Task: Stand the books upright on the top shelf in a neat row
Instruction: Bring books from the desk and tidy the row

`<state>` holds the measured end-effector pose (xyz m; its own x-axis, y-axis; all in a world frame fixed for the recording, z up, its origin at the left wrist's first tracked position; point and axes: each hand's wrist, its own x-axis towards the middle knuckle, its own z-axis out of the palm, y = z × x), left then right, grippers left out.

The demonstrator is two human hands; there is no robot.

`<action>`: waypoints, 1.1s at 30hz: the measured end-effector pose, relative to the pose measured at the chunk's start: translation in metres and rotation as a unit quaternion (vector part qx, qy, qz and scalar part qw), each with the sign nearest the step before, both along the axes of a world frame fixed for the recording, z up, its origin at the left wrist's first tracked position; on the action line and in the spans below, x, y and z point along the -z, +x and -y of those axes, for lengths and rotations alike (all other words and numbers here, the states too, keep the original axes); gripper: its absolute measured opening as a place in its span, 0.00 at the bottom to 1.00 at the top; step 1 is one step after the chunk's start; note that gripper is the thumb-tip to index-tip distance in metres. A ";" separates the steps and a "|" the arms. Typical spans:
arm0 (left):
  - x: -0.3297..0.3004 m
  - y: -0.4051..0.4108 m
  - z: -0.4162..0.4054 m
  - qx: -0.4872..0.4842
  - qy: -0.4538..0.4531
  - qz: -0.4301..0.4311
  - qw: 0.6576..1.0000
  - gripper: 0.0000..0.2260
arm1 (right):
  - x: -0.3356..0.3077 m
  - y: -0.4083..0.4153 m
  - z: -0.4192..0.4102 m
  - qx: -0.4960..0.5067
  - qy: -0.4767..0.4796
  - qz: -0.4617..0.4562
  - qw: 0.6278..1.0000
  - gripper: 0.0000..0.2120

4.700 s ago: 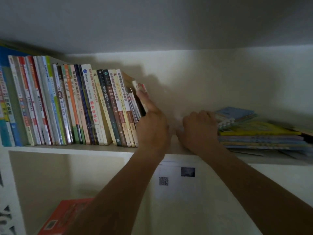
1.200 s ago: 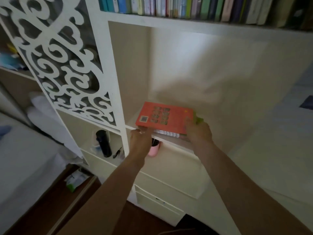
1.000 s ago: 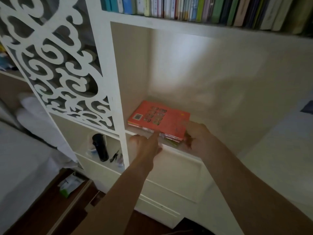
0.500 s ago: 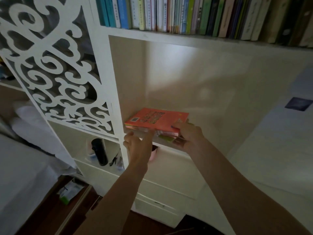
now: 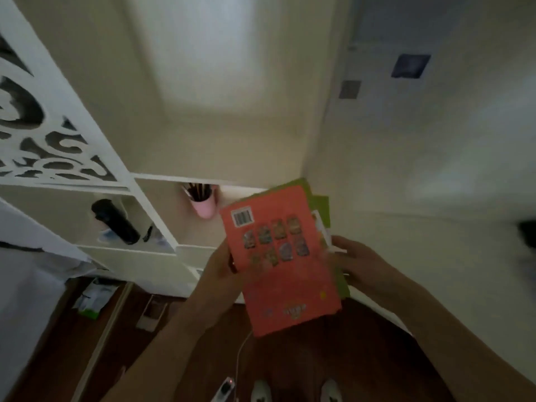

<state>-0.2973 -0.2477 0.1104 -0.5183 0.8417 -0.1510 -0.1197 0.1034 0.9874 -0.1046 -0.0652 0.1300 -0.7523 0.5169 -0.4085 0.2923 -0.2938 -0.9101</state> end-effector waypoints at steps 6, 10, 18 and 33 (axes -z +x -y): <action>0.069 0.098 -0.091 0.071 -0.049 -0.058 0.995 0.25 | 0.072 0.103 -0.040 0.131 0.072 -0.048 0.988 0.32; 0.119 0.144 -0.198 0.093 -0.043 -0.106 0.989 0.27 | 0.120 0.149 -0.114 0.207 0.135 -0.057 0.967 0.32; 0.230 0.199 -0.296 0.043 -0.087 -0.088 0.991 0.23 | 0.216 0.196 -0.203 0.249 0.161 0.020 0.955 0.30; 0.237 0.232 -0.313 0.052 -0.061 -0.058 0.995 0.37 | 0.276 0.207 -0.211 0.257 0.091 0.043 0.961 0.25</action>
